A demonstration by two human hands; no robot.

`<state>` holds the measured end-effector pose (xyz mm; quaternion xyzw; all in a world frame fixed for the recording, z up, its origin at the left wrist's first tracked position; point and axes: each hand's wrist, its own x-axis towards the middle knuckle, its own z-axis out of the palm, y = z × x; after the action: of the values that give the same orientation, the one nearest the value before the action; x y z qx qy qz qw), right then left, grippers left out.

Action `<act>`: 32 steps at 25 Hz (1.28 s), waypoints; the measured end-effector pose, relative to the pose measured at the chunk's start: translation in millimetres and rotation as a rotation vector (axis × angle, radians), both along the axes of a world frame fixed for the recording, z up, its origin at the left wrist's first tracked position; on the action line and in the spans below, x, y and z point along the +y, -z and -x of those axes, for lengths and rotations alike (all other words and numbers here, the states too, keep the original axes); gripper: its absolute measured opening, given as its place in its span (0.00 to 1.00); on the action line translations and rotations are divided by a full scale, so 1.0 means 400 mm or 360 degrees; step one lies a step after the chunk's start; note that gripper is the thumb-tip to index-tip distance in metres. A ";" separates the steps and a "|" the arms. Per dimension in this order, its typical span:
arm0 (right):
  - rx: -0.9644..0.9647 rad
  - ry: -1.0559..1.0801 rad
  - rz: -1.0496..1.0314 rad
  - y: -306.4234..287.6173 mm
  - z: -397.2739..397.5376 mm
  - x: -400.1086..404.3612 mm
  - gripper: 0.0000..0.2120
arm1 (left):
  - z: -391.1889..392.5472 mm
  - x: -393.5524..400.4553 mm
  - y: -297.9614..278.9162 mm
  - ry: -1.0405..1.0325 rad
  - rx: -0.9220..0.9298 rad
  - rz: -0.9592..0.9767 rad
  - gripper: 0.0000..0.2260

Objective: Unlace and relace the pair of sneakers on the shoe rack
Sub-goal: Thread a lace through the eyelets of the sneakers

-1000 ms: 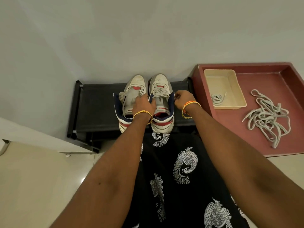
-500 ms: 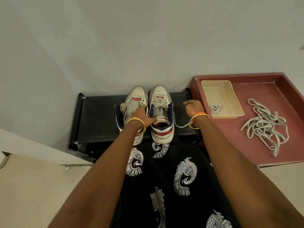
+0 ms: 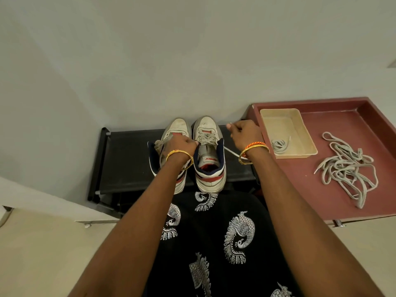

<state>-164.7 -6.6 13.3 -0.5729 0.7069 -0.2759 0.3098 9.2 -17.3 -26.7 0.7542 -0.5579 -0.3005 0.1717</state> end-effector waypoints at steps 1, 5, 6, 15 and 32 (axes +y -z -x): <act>0.0071 -0.0060 -0.0025 0.005 -0.007 0.003 0.13 | -0.004 -0.012 0.002 -0.0058 0.0007 -0.0107 0.19; -0.0052 -0.0029 0.0073 0.034 -0.048 0.026 0.11 | -0.014 -0.033 -0.001 -0.0337 0.0301 -0.0329 0.32; -0.0137 0.0054 0.0129 0.043 -0.062 0.035 0.10 | -0.016 -0.034 -0.002 -0.0403 0.0404 -0.0346 0.32; 0.0471 -0.0057 0.0227 0.117 -0.164 0.042 0.09 | -0.042 -0.020 -0.020 -0.0429 0.0727 -0.0542 0.31; 0.0364 -0.0012 0.0178 0.121 -0.191 0.037 0.08 | -0.023 0.021 0.004 -0.0698 0.1211 -0.0429 0.18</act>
<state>-88.2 8.2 -35.3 -0.6195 0.7190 -0.2466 0.1959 18.6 -8.9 -28.1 0.7062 -0.2382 -0.5826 0.3243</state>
